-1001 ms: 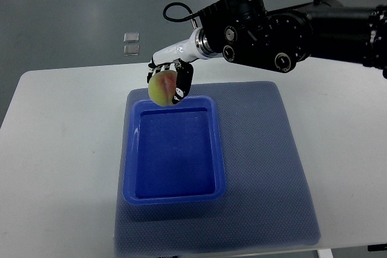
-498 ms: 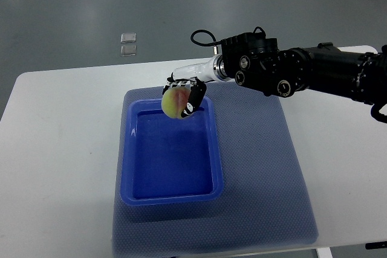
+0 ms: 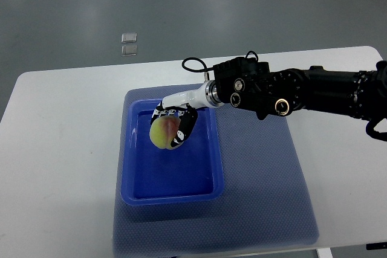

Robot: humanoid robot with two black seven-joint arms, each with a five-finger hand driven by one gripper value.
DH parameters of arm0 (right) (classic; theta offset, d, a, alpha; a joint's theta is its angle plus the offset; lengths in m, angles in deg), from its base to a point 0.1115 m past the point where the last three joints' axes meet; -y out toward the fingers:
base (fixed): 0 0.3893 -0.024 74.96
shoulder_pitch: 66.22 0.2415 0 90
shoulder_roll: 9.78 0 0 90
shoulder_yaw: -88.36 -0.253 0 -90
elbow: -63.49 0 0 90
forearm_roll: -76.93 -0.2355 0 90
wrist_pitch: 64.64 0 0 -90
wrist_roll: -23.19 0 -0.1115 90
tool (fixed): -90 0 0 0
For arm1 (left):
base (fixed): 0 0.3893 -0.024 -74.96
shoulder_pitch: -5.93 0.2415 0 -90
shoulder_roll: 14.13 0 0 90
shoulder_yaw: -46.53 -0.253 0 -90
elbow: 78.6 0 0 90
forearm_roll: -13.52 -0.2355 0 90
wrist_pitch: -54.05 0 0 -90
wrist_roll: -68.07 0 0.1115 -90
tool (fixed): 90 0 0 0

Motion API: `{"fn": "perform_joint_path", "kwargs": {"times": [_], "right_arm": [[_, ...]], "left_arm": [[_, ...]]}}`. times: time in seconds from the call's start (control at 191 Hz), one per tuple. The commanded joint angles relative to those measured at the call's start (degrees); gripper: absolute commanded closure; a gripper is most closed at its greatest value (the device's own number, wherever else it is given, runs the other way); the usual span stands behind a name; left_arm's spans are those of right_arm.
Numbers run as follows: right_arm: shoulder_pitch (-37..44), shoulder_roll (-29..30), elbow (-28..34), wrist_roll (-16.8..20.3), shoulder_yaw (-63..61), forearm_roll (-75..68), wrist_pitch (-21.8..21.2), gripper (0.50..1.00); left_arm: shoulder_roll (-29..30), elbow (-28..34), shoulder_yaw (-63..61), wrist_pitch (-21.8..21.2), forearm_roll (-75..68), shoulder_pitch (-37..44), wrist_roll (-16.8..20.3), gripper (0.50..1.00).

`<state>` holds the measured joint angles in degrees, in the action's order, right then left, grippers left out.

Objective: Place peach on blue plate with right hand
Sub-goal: 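Lower the peach into the blue tray with the right hand, then open the right hand to release the peach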

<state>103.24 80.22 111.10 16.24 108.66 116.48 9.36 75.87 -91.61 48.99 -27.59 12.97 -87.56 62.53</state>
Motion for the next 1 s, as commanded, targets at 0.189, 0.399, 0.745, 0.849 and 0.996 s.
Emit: {"fn": "perform_joint_path", "kwargs": {"times": [0.189,0.399,0.745,0.849,0.996], "right_arm": [[-1.95,0.00,0.90,-0.09,0.01,0.71,0.62,0.893],[-2.21,0.00,0.90,-0.09,0.01,0.71,0.01,0.609],[1.83,0.00,0.81,0.00,-0.61,-0.08,-1.66,0.568],[4.82,0.00,0.73,0.00,-6.59,-0.35,-4.12,0.568],[4.91,0.00,0.73,-0.09,-14.05,-0.43,-4.47,0.568]], "left_arm": [[0.00,-0.09,-0.09,0.00,-0.06,-0.02,0.00,0.500],[0.00,0.08,-0.09,0.00,0.03,-0.02,0.00,0.500],[0.00,0.34,-0.09,0.00,0.03,0.07,0.00,0.500],[0.00,0.43,0.00,0.00,0.03,-0.02,0.00,0.500],[0.00,0.52,0.00,-0.09,0.03,0.07,0.00,0.500]]}}
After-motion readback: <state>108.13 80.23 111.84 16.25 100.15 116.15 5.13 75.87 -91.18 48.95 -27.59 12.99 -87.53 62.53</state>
